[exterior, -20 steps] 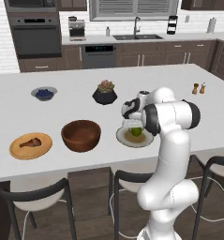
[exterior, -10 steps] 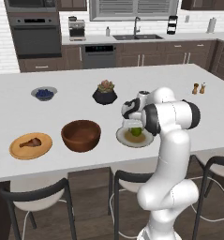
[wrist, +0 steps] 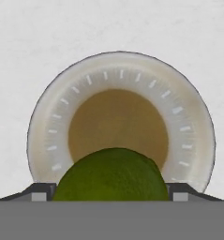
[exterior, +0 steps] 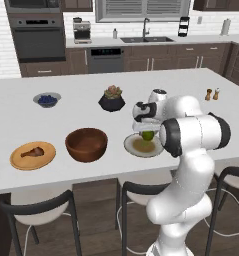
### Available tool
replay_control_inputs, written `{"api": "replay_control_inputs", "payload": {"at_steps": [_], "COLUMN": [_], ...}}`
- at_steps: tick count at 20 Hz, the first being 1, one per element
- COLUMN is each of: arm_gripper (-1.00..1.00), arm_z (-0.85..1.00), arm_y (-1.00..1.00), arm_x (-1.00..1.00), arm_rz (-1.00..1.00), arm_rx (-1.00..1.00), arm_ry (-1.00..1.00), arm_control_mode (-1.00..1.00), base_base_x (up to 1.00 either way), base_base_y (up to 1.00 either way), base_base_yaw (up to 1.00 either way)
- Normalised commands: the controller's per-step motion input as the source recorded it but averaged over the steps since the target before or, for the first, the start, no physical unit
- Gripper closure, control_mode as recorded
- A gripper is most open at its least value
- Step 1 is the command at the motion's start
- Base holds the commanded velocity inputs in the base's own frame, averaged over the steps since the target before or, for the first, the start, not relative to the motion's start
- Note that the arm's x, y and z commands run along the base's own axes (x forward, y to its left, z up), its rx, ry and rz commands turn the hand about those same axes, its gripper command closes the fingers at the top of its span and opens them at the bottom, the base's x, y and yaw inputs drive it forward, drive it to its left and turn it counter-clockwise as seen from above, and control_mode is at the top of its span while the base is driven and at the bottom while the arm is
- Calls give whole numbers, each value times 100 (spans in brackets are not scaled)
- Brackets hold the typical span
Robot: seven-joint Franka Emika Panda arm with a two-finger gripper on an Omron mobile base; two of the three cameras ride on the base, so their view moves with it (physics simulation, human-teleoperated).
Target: Pick the chicken drumstick and lime from their plates and place them in the bowl. Then put the bowl in the fridge.
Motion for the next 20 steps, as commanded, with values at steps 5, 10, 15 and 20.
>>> {"api": "replay_control_inputs", "payload": {"at_steps": [5,10,15,20], "arm_gripper": [100,100,100,100], "arm_z": [96,62,22,0], "arm_y": [63,98,98,98], "arm_x": [-35,-10,-7,-7], "arm_rz": [0,0,4,2], "arm_rx": [0,0,0,-1], "arm_ry": [0,0,2,2], "arm_control_mode": [-100,-100,-100,-100], "base_base_x": [0,0,0,0], "base_base_y": [0,0,0,0], "base_base_yaw": [0,0,0,0]}}
